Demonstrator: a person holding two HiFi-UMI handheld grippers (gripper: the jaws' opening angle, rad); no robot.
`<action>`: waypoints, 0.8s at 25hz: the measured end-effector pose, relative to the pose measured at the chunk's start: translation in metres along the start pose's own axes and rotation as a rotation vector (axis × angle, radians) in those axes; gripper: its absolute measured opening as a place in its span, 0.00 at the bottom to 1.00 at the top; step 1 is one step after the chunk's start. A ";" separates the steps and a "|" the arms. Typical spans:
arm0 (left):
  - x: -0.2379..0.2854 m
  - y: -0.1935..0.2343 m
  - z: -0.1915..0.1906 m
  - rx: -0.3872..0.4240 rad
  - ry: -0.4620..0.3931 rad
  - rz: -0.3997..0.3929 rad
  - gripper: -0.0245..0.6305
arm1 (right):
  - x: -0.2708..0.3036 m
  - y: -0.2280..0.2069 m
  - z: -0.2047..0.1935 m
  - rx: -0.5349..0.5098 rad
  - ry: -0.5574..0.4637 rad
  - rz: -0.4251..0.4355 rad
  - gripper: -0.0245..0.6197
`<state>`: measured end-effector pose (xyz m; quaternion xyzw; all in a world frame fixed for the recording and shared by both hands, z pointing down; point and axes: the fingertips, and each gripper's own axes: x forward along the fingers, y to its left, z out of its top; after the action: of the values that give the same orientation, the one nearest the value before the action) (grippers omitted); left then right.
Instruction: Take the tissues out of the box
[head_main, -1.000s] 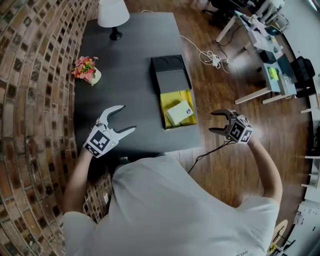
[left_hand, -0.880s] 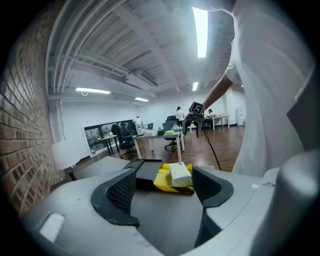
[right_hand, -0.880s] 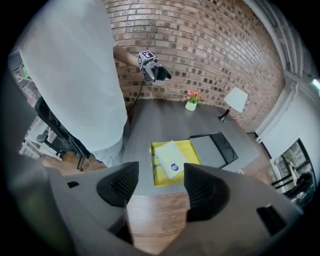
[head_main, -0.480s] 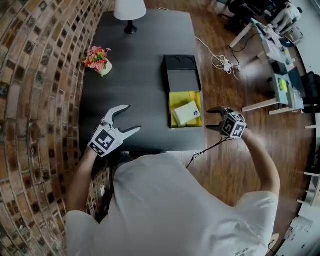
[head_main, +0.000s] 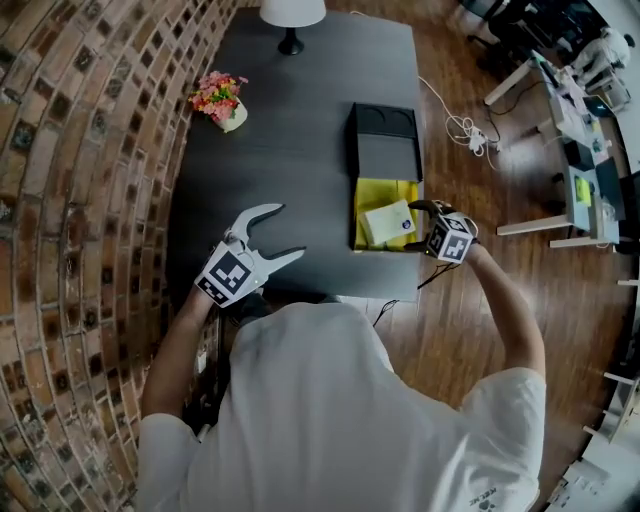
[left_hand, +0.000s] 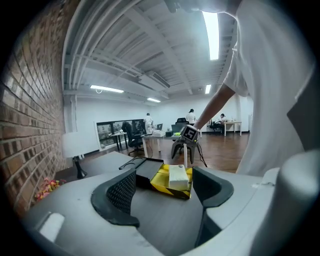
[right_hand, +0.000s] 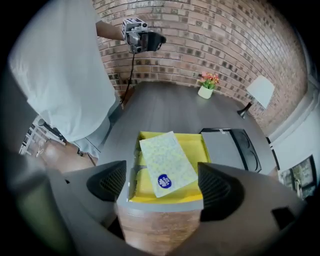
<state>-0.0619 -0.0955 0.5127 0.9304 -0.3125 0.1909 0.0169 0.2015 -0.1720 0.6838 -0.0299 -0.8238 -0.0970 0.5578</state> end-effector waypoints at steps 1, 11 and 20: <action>0.000 -0.002 -0.001 -0.004 -0.002 0.003 0.59 | 0.006 -0.003 0.001 -0.008 0.006 -0.002 0.76; 0.000 -0.015 -0.011 -0.037 0.006 0.037 0.59 | 0.057 -0.010 0.010 -0.208 0.129 0.070 0.76; -0.007 -0.016 -0.019 -0.058 0.011 0.064 0.59 | 0.082 -0.007 0.008 -0.303 0.237 0.179 0.81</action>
<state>-0.0635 -0.0759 0.5288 0.9180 -0.3475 0.1871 0.0395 0.1625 -0.1823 0.7556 -0.1746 -0.7226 -0.1727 0.6462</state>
